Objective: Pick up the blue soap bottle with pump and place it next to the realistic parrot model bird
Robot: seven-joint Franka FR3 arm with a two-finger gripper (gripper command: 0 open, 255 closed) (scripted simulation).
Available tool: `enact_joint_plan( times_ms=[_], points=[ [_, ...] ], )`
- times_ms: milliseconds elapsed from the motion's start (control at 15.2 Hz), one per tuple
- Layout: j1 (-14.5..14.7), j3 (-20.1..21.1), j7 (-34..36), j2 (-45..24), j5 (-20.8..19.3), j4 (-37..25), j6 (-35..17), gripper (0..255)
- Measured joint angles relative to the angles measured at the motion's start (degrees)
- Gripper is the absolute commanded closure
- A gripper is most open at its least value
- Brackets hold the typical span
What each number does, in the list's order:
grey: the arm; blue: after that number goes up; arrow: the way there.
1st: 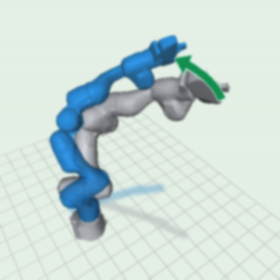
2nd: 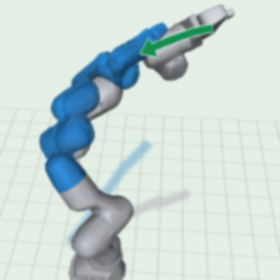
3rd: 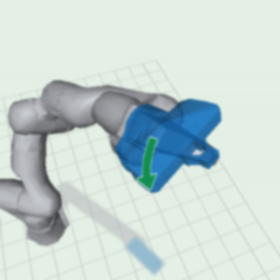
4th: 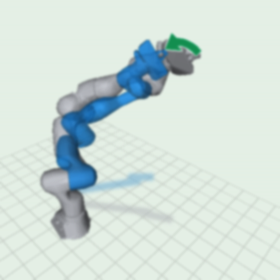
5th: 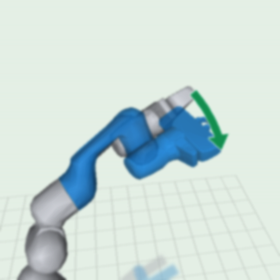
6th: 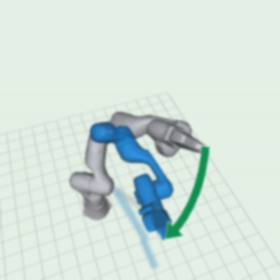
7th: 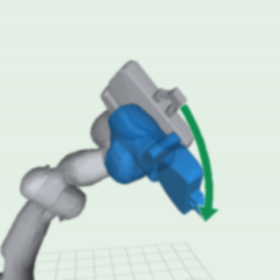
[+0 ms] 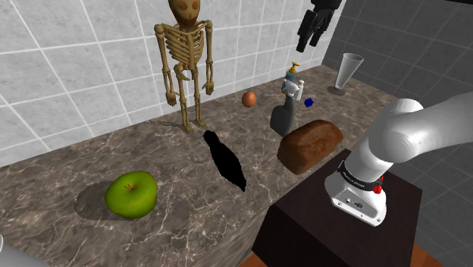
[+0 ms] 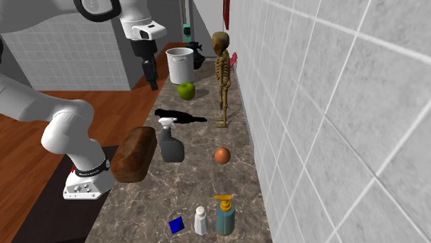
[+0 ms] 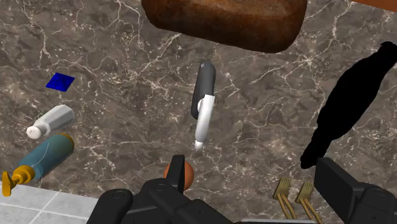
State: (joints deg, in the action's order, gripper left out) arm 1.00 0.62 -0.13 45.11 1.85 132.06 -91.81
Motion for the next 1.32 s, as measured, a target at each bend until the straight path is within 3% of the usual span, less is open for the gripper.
enact_joint_plan(
  times_ms=[528, 1320],
  points=[
    [-1.8, -6.5, -7.9, -4.8, -4.1, 1.3, -5.3, 0],
    [-4.0, -19.0, -23.7, -22.5, -7.8, -3.6, -17.3, 0]
  ],
)
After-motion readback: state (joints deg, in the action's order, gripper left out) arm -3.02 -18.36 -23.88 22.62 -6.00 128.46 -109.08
